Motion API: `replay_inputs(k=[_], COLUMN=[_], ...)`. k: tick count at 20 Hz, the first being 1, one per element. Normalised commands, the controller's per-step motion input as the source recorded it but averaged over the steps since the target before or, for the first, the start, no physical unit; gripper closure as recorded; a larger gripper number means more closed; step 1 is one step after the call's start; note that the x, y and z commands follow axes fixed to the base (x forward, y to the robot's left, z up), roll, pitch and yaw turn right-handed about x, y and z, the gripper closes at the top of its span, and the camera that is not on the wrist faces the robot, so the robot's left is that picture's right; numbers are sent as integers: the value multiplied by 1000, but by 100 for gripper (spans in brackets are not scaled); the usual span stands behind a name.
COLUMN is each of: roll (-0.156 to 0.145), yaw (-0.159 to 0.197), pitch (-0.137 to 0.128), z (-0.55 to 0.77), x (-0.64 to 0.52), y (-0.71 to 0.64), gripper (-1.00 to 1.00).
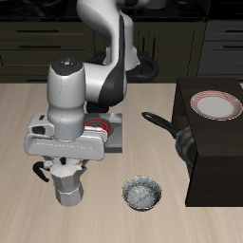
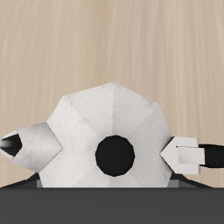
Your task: Place the frypan on the top layer of the shelf and place the moka pot on the stove
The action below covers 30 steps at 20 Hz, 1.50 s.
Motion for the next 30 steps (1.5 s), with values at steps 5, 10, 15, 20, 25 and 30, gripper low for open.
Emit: replay_inputs(k=[5, 10, 15, 20, 25, 30], roll=[12, -4, 10, -1, 15, -24], yaw=[-1, -2, -9, -18, 5, 26], pitch=[-32, -68, -35, -31, -34, -86], z=[166, 248, 98, 66, -29, 0], x=[-226, -385, -382, -341, -406, -396], y=[62, -47, -69, -116, 117, 41], gripper=[100, 100, 100, 100, 100, 100])
